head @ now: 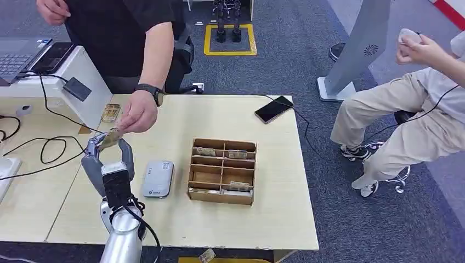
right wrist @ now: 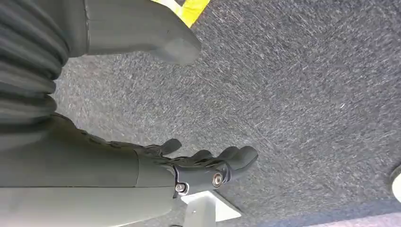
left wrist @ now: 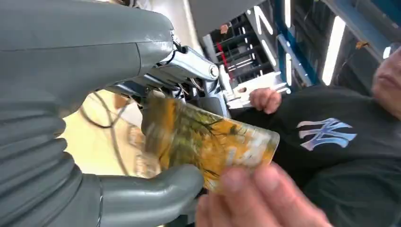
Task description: Pass the card to the sensor for recognition and then transmit it.
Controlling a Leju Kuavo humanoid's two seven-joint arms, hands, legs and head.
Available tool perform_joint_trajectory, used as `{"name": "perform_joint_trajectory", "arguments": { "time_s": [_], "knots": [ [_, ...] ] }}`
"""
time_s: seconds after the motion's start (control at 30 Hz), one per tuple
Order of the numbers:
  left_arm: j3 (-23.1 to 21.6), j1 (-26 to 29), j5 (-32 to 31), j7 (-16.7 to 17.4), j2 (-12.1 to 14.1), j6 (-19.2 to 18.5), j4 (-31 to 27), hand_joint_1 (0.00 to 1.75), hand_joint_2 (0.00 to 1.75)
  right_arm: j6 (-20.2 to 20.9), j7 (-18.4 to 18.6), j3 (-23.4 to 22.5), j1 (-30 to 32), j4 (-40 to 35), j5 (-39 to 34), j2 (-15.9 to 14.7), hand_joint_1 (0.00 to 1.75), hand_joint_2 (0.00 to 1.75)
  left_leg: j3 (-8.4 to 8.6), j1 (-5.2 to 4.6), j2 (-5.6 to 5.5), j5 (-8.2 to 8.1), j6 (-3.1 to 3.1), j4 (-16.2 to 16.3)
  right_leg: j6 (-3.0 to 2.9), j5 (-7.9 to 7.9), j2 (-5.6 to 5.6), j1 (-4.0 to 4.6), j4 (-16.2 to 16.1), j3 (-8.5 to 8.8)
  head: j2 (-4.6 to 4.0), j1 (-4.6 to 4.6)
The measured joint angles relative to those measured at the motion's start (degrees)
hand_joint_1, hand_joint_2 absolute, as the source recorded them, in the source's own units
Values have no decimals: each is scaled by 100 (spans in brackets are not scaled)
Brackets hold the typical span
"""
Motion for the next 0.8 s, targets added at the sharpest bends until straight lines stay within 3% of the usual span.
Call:
{"name": "perform_joint_trajectory", "arguments": {
  "time_s": [0.13, 0.2, 0.23, 0.8],
  "knots": [
    [114, -528, 50, 226, 116, 0, 278, 103, 175, 2, 55, 0, -46, -9, 149, 15, 0, 175, 0, 0, 0, 3, -4, 0, 0, 3, -1, 0, 2, 1, 0, 0],
    [160, -703, 55, 269, 173, 0, 416, 58, 175, 0, 68, 0, -59, -11, 186, 24, 0, 175, 0, 0, 1, 3, -4, 0, 0, 3, 0, 0, 2, 0, 0, 0],
    [175, -774, 65, 280, 203, 0, 487, 0, 175, 2, 74, 0, -63, -11, 202, 28, 0, 175, 0, 1, 1, 3, -4, 0, 0, 3, 0, 0, 2, 0, 0, 0],
    [247, -1186, 426, 326, 363, -24, 914, 0, 175, 0, 129, 0, -96, -42, 304, 57, 0, 175, -4, -1, -1, 2, -3, 0, 1, 2, 0, -1, 1, -2, 0, 0]
  ]
}}
